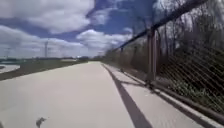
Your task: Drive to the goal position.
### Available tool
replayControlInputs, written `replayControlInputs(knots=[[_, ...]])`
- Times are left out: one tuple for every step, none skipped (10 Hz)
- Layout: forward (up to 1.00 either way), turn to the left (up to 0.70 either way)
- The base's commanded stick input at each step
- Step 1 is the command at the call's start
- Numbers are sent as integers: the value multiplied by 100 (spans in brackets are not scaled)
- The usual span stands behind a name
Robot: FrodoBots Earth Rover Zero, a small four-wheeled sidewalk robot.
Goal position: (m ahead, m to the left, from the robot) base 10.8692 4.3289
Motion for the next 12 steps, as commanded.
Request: replayControlInputs(knots=[[100,0],[100,0],[100,0],[100,0],[100,0],[100,0],[100,0],[100,0],[100,0],[100,0],[100,0],[100,0]])
